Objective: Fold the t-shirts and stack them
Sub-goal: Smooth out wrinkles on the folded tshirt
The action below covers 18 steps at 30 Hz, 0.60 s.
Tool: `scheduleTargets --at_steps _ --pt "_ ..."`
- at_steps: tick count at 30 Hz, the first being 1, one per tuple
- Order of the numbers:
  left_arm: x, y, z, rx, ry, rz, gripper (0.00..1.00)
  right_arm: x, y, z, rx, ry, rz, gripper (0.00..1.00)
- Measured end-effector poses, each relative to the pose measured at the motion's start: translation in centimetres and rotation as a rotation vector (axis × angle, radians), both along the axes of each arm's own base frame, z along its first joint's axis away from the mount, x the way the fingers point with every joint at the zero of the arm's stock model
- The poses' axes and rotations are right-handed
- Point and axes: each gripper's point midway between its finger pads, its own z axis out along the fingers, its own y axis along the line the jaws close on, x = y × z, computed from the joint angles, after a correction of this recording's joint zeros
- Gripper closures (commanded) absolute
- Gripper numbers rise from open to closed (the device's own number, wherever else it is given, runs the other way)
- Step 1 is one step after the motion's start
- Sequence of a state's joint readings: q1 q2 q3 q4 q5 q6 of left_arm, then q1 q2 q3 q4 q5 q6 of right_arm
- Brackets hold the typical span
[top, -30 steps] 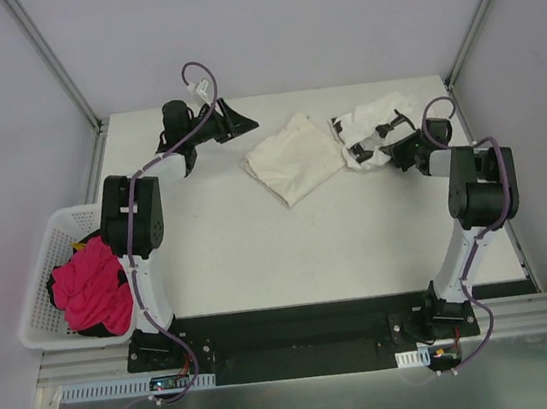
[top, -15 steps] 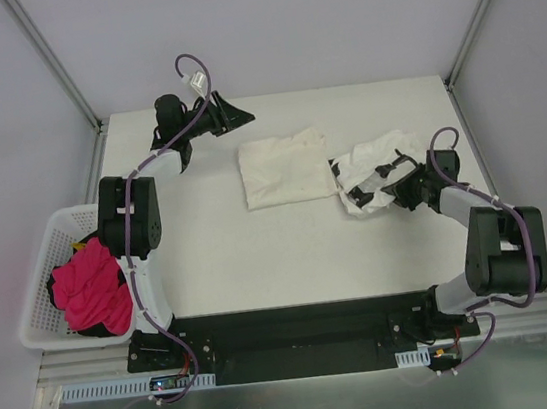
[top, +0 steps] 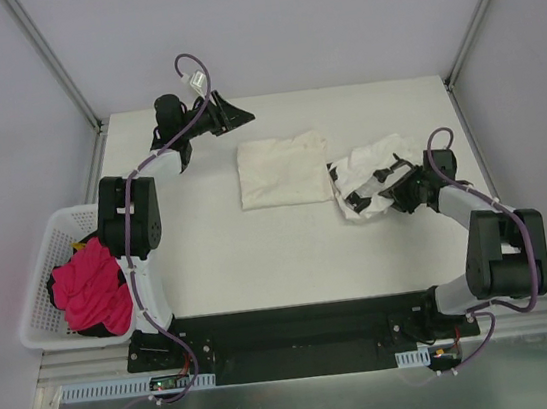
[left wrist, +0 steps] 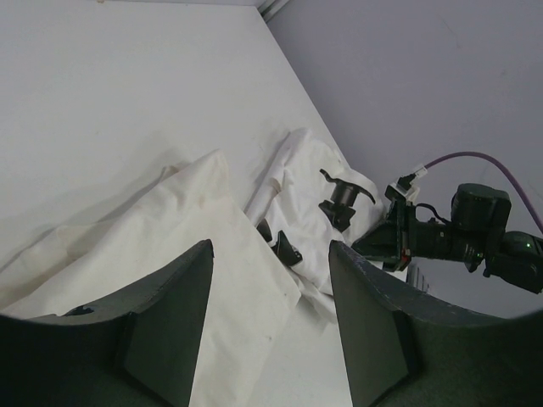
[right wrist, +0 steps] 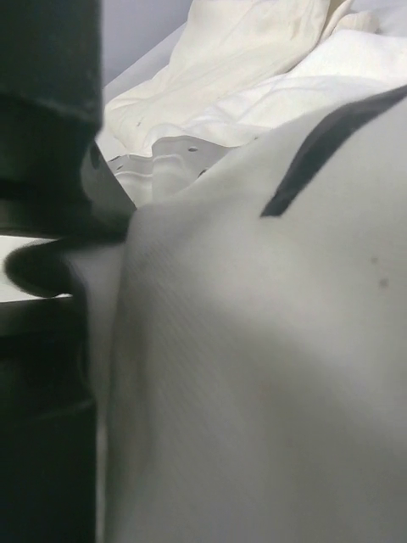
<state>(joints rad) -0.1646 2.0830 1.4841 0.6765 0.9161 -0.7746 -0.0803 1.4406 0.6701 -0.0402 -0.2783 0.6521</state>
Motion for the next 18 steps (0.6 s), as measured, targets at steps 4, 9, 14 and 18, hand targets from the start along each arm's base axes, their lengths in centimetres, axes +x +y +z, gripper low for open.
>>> scheduleTargets --at_steps 4,9,14,18 --pt "0.0 0.0 0.0 0.001 0.001 0.000 0.44 -0.1 0.4 0.4 0.005 0.014 0.029 0.49" --pt "0.0 0.0 0.0 0.001 0.001 0.000 0.44 -1.4 1.0 1.3 0.016 0.028 0.068 0.40" --pt "0.0 0.0 0.0 0.000 0.001 0.000 0.44 -3.1 1.7 4.6 0.023 -0.069 0.093 0.41" --pt "0.0 0.0 0.0 -0.002 0.004 -0.001 0.44 -4.7 1.8 7.4 0.016 -0.161 0.093 0.43"
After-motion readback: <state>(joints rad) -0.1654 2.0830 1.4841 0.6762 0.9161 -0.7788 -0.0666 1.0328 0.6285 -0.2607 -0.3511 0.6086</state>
